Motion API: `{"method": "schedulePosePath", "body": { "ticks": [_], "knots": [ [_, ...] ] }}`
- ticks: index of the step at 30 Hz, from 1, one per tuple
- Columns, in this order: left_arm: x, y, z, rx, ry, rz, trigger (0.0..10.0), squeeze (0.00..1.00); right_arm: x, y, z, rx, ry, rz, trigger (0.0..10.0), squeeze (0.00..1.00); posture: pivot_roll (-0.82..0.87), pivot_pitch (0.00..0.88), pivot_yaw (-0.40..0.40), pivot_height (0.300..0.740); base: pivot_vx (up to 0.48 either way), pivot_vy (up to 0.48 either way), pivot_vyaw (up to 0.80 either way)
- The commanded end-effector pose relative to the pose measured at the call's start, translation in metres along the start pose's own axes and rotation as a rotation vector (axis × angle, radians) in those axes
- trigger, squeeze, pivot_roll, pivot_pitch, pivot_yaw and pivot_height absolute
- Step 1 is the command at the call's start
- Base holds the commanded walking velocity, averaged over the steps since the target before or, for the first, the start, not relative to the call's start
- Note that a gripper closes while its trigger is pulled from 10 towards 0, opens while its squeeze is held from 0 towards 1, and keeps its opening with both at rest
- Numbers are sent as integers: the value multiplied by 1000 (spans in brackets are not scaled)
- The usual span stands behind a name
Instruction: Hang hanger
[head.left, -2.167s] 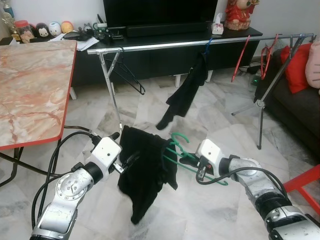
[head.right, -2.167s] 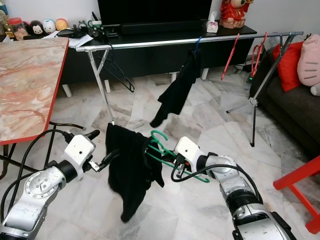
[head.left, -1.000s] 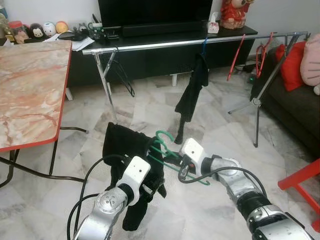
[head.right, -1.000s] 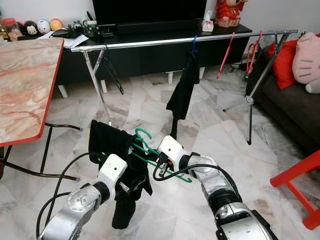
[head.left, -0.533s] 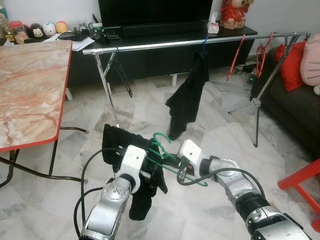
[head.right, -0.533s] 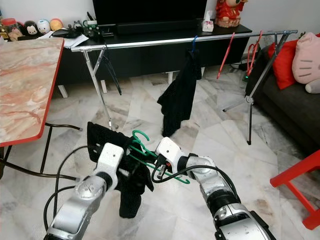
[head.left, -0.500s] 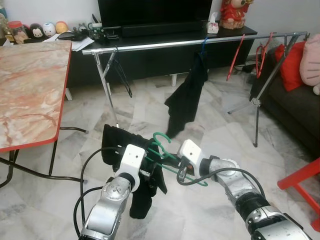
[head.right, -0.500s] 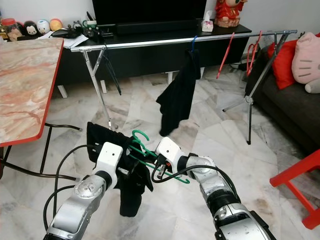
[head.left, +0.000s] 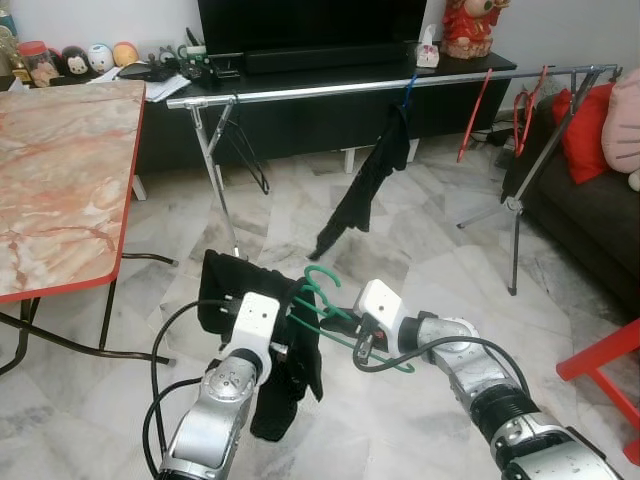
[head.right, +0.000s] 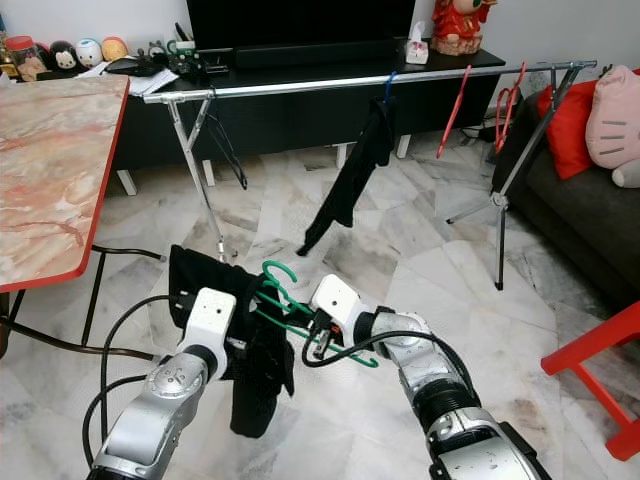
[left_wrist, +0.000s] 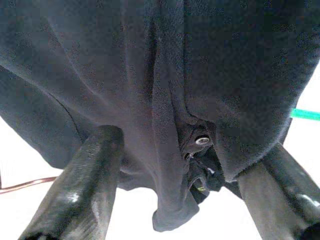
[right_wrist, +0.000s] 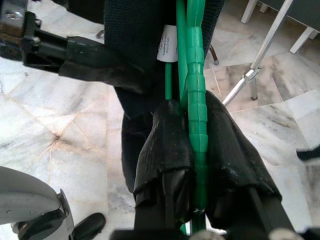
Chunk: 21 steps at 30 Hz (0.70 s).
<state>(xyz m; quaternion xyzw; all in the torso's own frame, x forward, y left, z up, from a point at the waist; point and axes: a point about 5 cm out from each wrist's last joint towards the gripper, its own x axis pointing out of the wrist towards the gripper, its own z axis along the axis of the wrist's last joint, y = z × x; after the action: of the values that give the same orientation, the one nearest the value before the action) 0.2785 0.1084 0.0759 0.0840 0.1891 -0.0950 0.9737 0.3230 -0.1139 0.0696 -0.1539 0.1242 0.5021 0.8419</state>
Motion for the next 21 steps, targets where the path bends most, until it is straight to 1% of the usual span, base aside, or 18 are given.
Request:
{"method": "schedulePosePath", "body": {
  "ticks": [1,5,12,13,15,21],
  "knots": [
    [2,3,2,11,-6,27,0,0,1,-2,10,-32,-43,0,0,0,-67,0,-8,740,0,0,0],
    [3,6,4,11,-15,41,0,0,1,0,8,-32,-31,12,0,0,-68,0,-10,740,0,0,0],
    [4,7,4,12,-16,42,0,0,1,2,7,-37,-30,24,0,0,-68,0,-10,740,0,0,0],
    [4,8,6,-1,-35,50,0,0,2,4,6,-34,-29,38,0,0,-68,0,-12,740,0,0,0],
    [4,8,7,-6,-44,54,0,0,2,5,6,-32,-29,45,0,0,-68,0,-12,740,0,0,0],
    [4,9,9,1,-57,49,0,0,-2,3,2,-31,-6,46,0,0,-69,0,-14,740,0,0,0]
  ]
}}
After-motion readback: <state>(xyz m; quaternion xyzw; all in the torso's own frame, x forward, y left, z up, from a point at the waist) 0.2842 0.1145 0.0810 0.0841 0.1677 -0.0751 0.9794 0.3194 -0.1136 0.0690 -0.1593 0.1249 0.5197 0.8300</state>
